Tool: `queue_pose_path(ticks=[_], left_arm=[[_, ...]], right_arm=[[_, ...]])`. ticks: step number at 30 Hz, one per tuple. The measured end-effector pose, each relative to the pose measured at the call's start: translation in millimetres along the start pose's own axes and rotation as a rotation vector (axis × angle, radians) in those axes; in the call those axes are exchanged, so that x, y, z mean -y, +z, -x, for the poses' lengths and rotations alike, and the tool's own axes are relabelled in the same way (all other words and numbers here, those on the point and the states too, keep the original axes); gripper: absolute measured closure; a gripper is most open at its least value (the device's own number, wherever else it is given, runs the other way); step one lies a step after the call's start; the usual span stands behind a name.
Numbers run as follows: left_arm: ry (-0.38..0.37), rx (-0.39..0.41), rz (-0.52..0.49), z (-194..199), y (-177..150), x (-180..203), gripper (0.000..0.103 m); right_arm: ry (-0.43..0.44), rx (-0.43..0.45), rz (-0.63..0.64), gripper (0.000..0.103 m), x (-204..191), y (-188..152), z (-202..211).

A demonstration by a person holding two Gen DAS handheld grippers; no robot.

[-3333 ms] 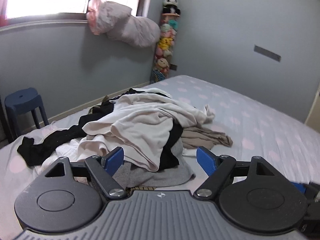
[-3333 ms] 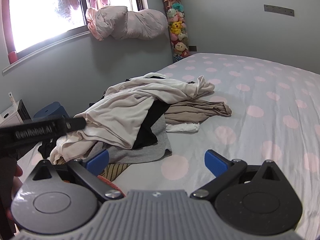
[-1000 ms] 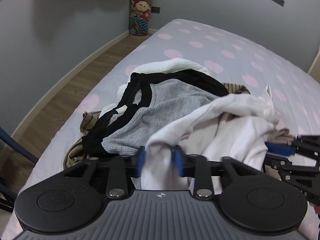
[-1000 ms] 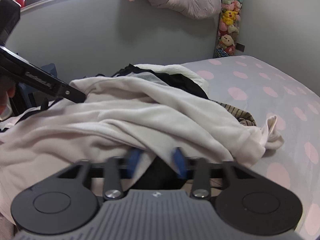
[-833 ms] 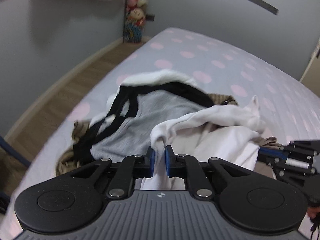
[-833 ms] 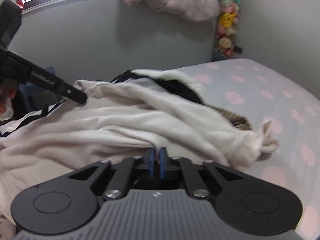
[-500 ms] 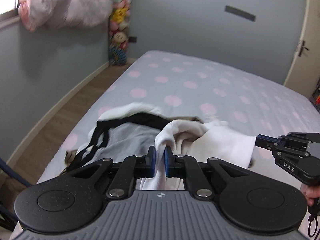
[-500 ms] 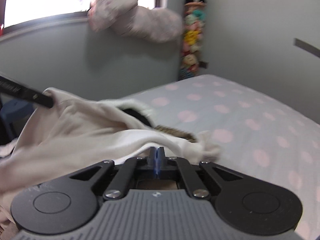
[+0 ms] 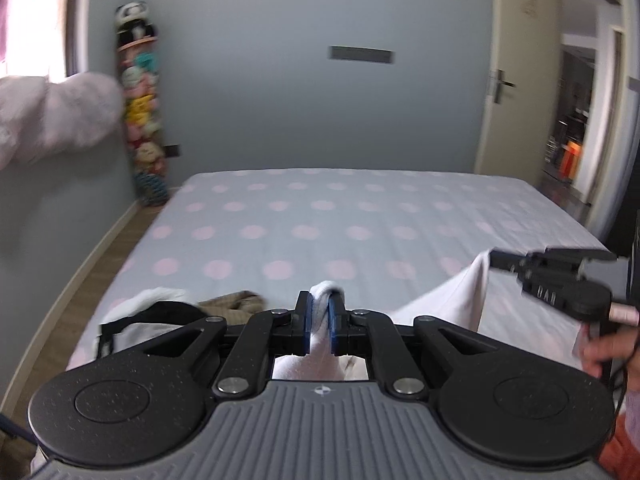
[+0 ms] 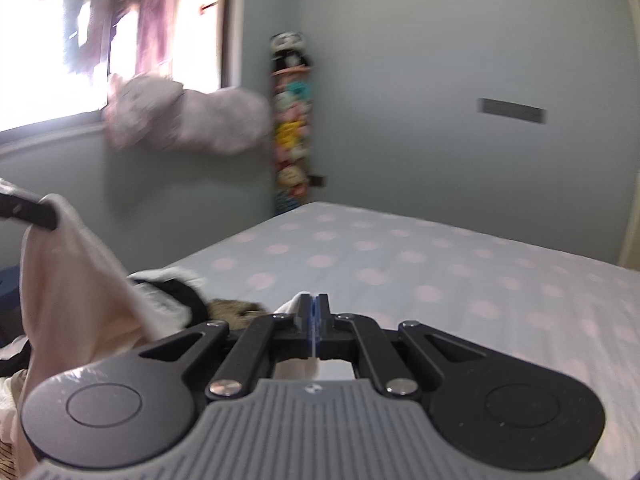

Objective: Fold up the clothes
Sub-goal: 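Lift the white shirt out of the pile with both grippers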

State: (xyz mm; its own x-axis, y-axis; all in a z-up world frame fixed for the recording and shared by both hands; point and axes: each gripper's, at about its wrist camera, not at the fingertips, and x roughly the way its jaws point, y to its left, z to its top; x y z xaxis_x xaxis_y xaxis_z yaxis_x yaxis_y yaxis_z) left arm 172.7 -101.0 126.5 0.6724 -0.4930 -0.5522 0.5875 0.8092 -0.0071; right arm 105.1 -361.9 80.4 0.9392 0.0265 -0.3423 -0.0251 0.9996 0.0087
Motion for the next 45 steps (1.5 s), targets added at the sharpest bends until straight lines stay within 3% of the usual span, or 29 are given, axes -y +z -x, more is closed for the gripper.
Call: queue_pose_path(ticks=[5, 10, 15, 21, 25, 27, 29, 31, 38, 45], left_arm=[[-0.118, -0.057, -0.034, -7, -12, 48, 0.097], [-0.185, -0.216, -0.157, -33, -51, 94, 0.097], [-0.225, -0.390, -0.227, -53, -102, 115, 0.097], [-0.315, -0.500, -0.215, -50, -127, 108, 0.093], [-0.329, -0.481, -0.240, -34, -125, 114, 0.083], [-0.341, -0.463, -0.252, -26, -122, 119, 0.077], [-0.352, -0.440, -0.260, -27, -118, 124, 0.061], [-0.357, -0.425, -0.281, -34, -117, 135, 0.053], [-0.416, -0.440, -0.353, -79, -132, 186, 0.053], [-0.372, -0.463, -0.388, -153, -154, 206, 0.053]], right_arm=[[-0.171, 0.053, -0.066, 0.102, 77, -16, 73], [-0.312, 0.006, -0.109, 0.101, 137, -53, 139], [-0.344, -0.135, -0.174, 0.101, 165, -107, 172], [-0.328, -0.267, -0.209, 0.101, 164, -156, 185], [-0.322, -0.295, -0.204, 0.095, 163, -166, 203], [-0.319, -0.294, -0.190, 0.086, 162, -164, 207], [-0.311, -0.299, -0.175, 0.074, 162, -165, 210], [-0.291, -0.307, -0.178, 0.072, 161, -167, 206], [-0.201, -0.356, -0.167, 0.071, 145, -171, 170], [-0.136, -0.397, -0.133, 0.066, 137, -173, 140]])
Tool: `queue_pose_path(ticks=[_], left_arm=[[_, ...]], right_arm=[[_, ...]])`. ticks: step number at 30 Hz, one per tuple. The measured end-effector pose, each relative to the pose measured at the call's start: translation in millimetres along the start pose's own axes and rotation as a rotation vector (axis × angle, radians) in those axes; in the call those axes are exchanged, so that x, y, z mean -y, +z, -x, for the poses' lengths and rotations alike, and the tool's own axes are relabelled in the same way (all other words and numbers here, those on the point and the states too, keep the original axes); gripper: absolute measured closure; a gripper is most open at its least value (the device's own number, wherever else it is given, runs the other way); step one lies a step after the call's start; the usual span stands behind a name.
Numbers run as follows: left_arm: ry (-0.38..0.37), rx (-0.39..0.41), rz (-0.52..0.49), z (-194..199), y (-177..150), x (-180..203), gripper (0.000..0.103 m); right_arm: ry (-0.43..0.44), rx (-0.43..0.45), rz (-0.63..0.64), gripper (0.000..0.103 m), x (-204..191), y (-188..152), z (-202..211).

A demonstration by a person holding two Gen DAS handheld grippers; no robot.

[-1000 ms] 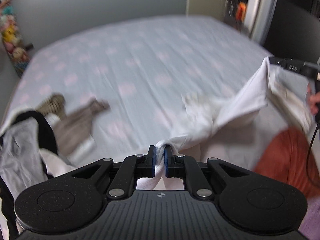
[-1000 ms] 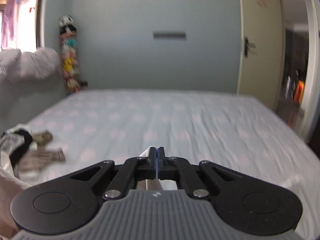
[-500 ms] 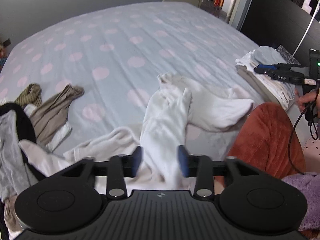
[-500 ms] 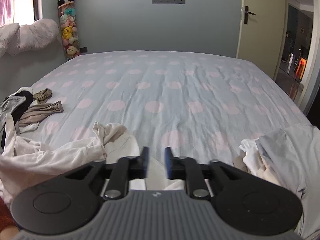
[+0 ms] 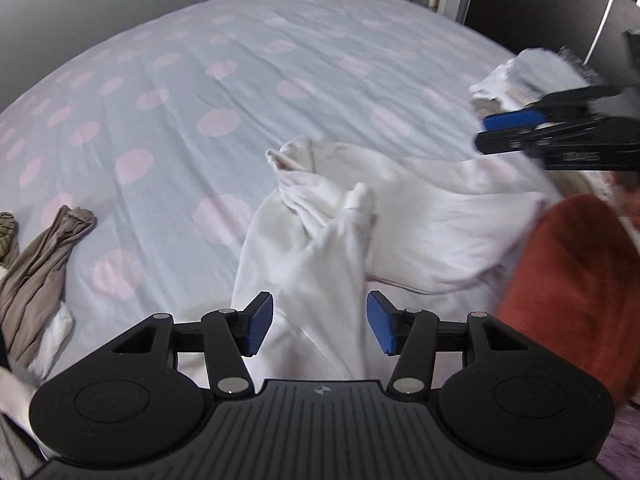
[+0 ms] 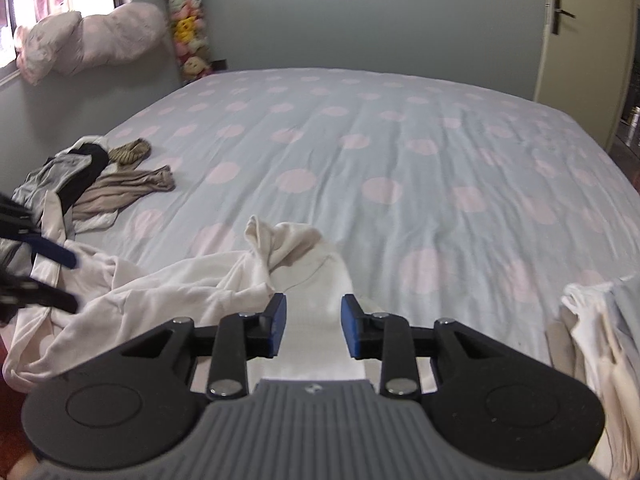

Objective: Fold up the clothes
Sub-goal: 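Lift the white shirt out of the pile with both grippers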

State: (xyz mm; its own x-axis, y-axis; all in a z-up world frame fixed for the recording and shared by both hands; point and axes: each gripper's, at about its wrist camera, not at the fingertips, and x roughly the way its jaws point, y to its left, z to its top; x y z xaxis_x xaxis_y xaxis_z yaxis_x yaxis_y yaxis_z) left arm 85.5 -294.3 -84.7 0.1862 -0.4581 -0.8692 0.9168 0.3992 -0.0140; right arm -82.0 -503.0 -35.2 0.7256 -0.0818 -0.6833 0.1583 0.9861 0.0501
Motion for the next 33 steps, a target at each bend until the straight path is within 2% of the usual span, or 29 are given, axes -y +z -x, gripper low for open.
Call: queue_pose_path(ticks=[6, 10, 14, 18, 20, 25, 28, 33], left_arm=[[0.013, -0.073, -0.002, -52, 5, -16, 0.054], [0.004, -0.118, 0.022, -75, 0, -27, 0.058], [-0.008, -0.126, 0.013, -87, -4, -22, 0.061], [0.049, -0.088, -0.065, -82, -9, -4, 0.075], [0.036, -0.068, -0.037, -74, -11, -7, 0.082], [-0.011, -0.038, 0.046, -52, -8, -24, 0.087], [-0.033, -0.030, 0.101, -40, -3, -39, 0.094], [-0.059, -0.036, 0.111, -40, 1, -48, 0.094]], right_arm=[[0.013, -0.046, 0.024, 0.061, 9, 4, -23], [0.022, -0.078, 0.026, 0.058, 18, 6, -43], [0.036, -0.112, 0.026, 0.057, 24, 10, -70], [0.055, -0.145, 0.048, 0.057, 25, 17, -103], [0.064, -0.158, 0.061, 0.057, 26, 23, -121], [0.083, -0.184, 0.069, 0.056, 30, 38, -169], [0.093, -0.195, 0.069, 0.056, 31, 46, -197], [0.107, -0.224, 0.042, 0.058, 32, 47, -232]])
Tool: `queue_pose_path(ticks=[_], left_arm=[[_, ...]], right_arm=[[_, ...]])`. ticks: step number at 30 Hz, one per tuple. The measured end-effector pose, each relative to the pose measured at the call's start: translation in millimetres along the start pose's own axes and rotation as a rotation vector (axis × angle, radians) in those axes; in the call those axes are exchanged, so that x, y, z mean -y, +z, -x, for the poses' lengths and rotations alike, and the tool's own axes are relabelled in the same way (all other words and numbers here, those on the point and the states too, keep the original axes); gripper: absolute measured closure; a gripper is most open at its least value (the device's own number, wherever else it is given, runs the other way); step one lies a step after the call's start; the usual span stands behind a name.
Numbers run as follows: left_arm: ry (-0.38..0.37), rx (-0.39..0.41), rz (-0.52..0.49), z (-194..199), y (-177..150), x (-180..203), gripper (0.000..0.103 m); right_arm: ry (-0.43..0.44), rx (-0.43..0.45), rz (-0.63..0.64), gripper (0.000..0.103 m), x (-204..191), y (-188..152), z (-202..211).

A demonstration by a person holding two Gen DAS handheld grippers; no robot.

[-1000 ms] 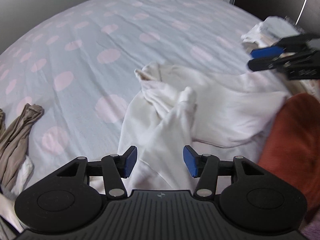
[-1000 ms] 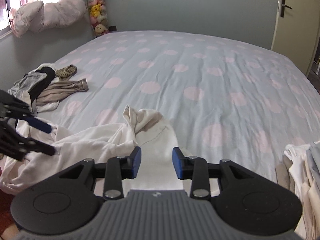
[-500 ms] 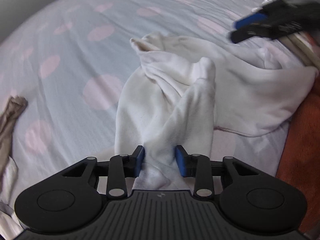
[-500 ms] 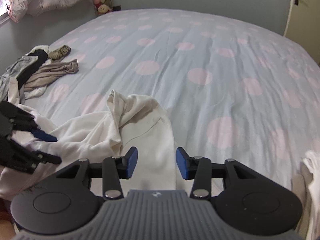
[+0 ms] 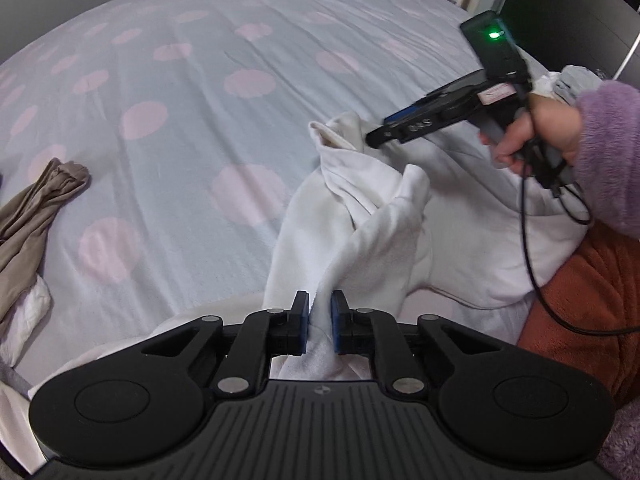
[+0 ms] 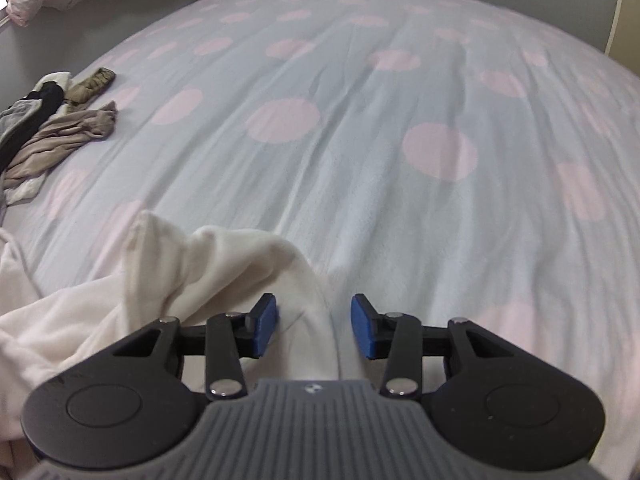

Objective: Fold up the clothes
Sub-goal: 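Lift the white shirt out of the pile with both grippers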

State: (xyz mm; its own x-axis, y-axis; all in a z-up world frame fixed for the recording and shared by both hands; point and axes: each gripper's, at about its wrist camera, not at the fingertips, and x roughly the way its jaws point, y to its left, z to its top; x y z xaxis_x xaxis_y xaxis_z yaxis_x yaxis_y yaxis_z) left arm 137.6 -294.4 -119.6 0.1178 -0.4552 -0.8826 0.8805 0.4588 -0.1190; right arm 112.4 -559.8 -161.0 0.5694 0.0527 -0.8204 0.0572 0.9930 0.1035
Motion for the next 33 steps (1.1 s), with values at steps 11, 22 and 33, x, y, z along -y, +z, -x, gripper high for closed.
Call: queue_pose_path(ticks=[11, 22, 33], left_arm=[[-0.010, -0.034, -0.027, -35, -10, 1, 0.089], [0.073, 0.089, 0.054, 28, -11, -8, 0.096], [0.359, 0.411, 0.128, 179, -11, -35, 0.097]], right_arm=[[0.002, 0.027, -0.025, 0.063, -5, -20, 6], [-0.065, 0.147, -0.021, 0.095, -23, -20, 56], [-0.220, 0.424, 0.117, 0.095, -60, 8, 186]])
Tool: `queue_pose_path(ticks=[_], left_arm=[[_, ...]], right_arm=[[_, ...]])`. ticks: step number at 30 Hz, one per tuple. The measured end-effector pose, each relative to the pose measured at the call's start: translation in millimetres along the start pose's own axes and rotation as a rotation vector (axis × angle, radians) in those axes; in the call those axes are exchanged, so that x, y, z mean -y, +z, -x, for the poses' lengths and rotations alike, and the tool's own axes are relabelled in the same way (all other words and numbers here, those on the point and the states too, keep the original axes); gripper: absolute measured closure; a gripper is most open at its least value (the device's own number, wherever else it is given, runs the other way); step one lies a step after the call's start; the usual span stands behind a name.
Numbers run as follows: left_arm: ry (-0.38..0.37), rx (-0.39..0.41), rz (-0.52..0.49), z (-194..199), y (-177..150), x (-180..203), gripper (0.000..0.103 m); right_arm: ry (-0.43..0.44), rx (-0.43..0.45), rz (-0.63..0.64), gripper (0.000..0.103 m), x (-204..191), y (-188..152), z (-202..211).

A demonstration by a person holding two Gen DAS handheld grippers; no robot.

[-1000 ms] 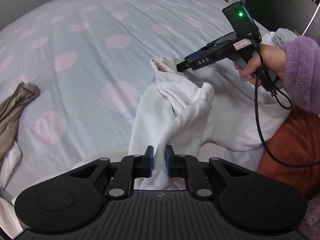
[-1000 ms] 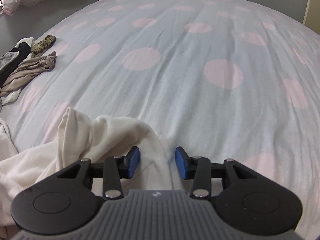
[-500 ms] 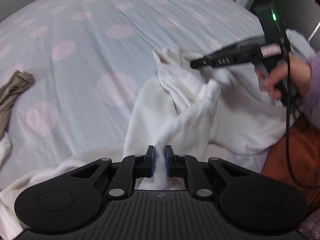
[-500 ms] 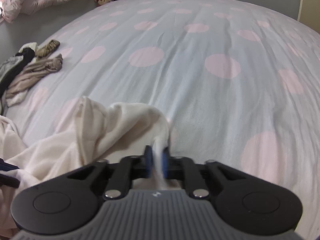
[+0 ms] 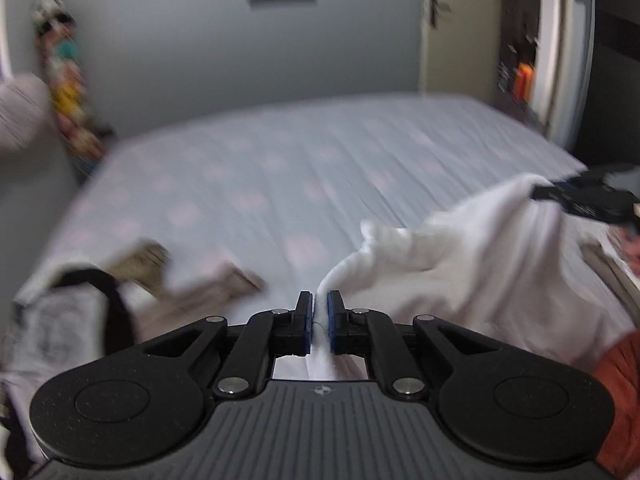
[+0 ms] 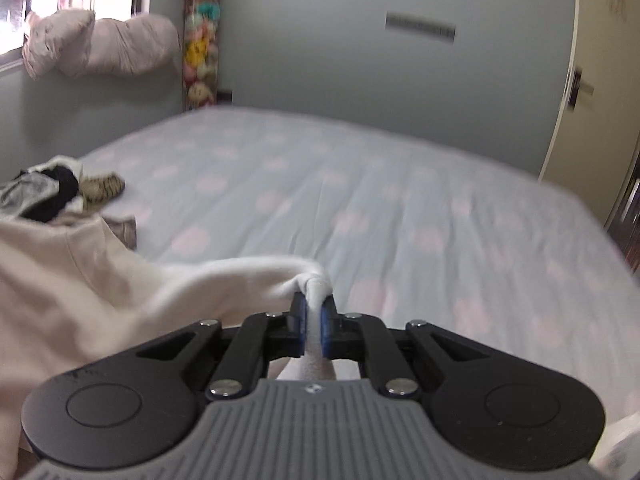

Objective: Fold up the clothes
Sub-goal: 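Raise the white shirt high with both grippers and shake it out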

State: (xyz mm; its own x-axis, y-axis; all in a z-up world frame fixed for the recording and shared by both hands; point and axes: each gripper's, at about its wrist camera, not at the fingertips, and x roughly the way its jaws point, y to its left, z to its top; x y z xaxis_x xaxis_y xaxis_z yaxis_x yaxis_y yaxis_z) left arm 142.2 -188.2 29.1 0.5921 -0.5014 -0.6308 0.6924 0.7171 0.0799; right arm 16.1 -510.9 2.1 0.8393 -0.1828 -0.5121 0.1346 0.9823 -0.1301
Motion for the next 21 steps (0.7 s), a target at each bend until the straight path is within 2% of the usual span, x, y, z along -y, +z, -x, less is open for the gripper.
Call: queue_pose_path(ticks=[4, 13, 17, 21], left_arm=[[0.083, 0.134, -0.006, 50, 31, -12, 0.097], [0.190, 0.476, -0.068, 171, 88, 14, 0.097], [0.217, 0.586, -0.061, 209, 98, 25, 0.097], [0.223, 0.654, -0.059, 236, 92, 37, 0.097]], right_arm=[[-0.051, 0.115, 0.040, 0.095, -3, 29, 49], [-0.141, 0.426, 0.106, 0.095, -19, 102, 185], [-0.179, 0.533, 0.101, 0.095, -21, 120, 239], [-0.207, 0.615, 0.087, 0.095, -25, 122, 285]])
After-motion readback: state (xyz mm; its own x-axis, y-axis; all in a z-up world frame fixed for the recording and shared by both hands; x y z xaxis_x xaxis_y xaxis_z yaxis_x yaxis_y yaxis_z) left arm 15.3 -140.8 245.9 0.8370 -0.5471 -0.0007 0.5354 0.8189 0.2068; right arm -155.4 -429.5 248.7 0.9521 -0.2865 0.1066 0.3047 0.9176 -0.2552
